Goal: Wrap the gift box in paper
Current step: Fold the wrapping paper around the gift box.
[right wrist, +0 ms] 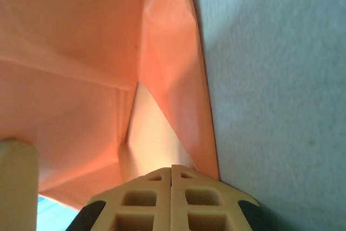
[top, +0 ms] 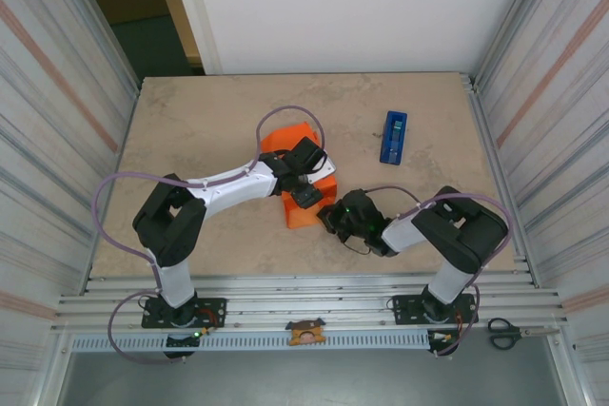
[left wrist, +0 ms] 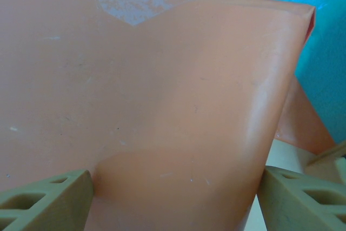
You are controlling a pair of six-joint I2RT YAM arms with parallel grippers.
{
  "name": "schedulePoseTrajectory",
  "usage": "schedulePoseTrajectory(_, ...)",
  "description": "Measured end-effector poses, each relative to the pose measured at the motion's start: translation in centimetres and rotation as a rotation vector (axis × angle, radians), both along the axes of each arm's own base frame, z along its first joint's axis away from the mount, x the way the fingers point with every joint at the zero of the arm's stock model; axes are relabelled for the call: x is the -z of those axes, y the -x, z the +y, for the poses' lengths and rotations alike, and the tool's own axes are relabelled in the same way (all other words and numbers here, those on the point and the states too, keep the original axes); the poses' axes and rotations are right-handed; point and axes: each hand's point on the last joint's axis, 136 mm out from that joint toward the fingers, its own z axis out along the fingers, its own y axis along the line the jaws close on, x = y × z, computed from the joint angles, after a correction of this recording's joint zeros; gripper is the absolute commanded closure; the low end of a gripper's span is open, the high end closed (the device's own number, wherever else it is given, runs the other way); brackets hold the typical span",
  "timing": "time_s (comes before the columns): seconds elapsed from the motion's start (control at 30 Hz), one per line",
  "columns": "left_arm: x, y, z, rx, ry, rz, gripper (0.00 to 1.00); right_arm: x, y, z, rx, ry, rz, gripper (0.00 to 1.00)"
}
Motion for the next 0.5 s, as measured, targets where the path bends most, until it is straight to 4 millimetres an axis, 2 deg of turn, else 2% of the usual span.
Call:
schedulePoseTrajectory(0.13, 0.0, 0.0, 0.0, 0.000, 0.000, -0.001, 0.21, -1.6, 0.0, -1.3, -0.015, 0.069, -0.011, 1.00)
schedulePoseTrajectory(0.27, 0.0, 0.0, 0.0, 0.001, -0.001, -0.001, 0.21, -4.2, -2.4, -4.0, 0.032, 0.082, -0.071, 1.00)
schedulePoseTrajectory(0.4, 0.0, 0.0, 0.0, 0.000, -0.003, -0.003, 0.21, -3.2, -4.4, -7.1, 0.077, 0.102, -0.049, 1.00)
schedulePoseTrajectory(0.5, 0.0, 0.0, 0.0, 0.000, -0.003, -0.004, 0.21, -1.8, -4.6, -7.3, 0.052, 0.103, -0.015, 1.00)
